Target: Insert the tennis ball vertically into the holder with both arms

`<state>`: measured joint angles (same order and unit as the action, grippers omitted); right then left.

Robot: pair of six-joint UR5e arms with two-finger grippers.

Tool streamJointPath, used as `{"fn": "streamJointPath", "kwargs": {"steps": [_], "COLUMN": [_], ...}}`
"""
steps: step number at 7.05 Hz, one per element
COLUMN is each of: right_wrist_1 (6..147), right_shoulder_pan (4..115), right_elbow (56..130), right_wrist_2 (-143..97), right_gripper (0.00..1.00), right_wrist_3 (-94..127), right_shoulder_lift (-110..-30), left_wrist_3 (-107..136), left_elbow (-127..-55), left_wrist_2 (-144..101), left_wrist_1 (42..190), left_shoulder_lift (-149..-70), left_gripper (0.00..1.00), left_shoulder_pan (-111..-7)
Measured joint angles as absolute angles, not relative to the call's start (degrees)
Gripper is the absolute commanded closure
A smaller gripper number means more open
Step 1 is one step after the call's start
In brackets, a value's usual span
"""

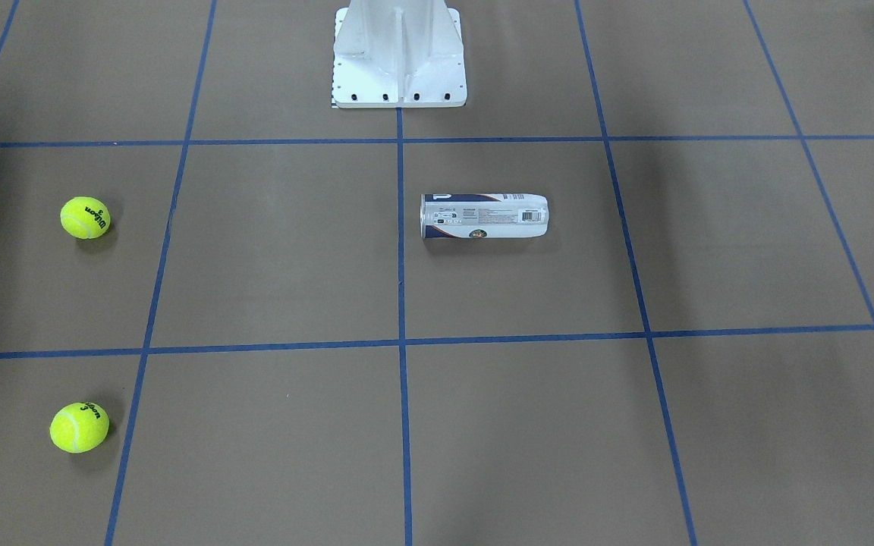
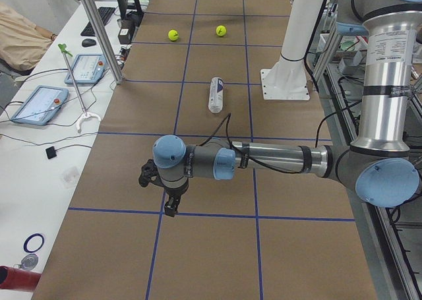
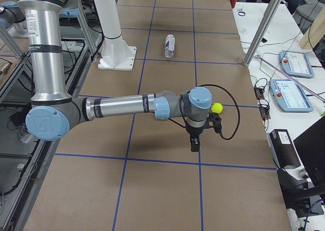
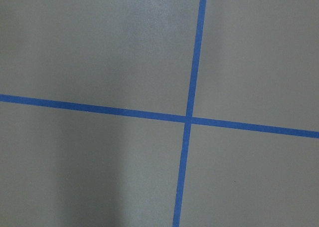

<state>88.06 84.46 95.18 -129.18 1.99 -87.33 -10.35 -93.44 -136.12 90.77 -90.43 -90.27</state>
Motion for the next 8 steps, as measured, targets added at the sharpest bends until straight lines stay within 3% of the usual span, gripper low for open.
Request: {"fn": "streamJointPath", "kwargs": {"steps": [4,8], "right_wrist_1": [83.8,83.7], "right_shoulder_pan": [84.5,84.5], "right_elbow": [94.4,94.5], "right_wrist_2": [-129.1,-129.1], "right_gripper": [0.0,0.0], "right_wrist_3": [2.0,2.8], "right_shoulder_lift": [-87.7,-87.5], "left_wrist_3": [-1.7,-1.7], "left_elbow": [-94.0,-95.9], "left_wrist_2": [-136.5,-136.2], "left_wrist_1": [92.1,97.8], "left_shoulder_lift": [-96.8,-107.8], "left_gripper": [0.0,0.01], "left_shoulder_pan": [-87.9,-73.8]}}
